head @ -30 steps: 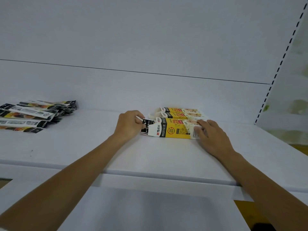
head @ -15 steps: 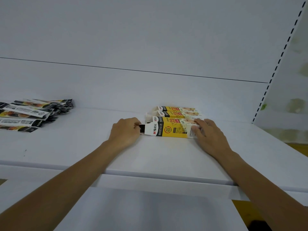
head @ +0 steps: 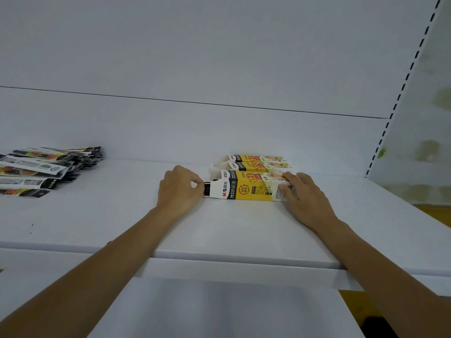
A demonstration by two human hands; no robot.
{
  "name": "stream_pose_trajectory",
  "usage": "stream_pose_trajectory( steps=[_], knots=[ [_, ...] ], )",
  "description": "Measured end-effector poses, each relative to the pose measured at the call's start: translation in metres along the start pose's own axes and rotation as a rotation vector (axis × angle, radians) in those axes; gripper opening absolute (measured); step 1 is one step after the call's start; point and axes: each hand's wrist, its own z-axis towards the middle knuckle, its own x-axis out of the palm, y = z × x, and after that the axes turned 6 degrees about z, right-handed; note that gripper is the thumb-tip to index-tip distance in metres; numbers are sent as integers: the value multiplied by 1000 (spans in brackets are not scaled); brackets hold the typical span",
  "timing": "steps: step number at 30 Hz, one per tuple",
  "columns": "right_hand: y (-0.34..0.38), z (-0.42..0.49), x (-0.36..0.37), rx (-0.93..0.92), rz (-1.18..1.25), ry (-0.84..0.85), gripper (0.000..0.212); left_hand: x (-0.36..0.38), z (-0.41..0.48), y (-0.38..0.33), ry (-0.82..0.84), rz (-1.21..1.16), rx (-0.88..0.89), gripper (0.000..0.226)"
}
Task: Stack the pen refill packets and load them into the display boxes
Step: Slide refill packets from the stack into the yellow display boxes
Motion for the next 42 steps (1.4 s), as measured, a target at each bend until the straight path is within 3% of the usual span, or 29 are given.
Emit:
stream_pose_trajectory(
  steps=[4,9,15,23,29,32,35,39,42],
  knots=[
    [-1,1,1,2,-8,2,42,2,-3,-3,138,14,127,29],
    [-2,2,1,2,-2,1,42,0,-2,0,49,-15,-2,28],
    [-3,2,2,5,3,-2,43,0,-8,-6,294,29,145,30],
    [-4,2,3,11,10,3,42,-2,-6,-5,148,-104,71,36],
    [-3,1,2,-3,5,3,43,-2,-7,-10,290,-185,117,43],
    [-1,1,1,9,11,-2,42,-2,-6,-4,144,-59,78,38],
    [-2,1,1,21,12,1,42,-8,-11,-6,54,-82,126,33],
    [-4,1,1,20,25,3,44,-8,-14,-9,194,115,101,30],
    [-4,1,2,20,17,-1,44,-7,-14,-8,289,91,58,35]
  ],
)
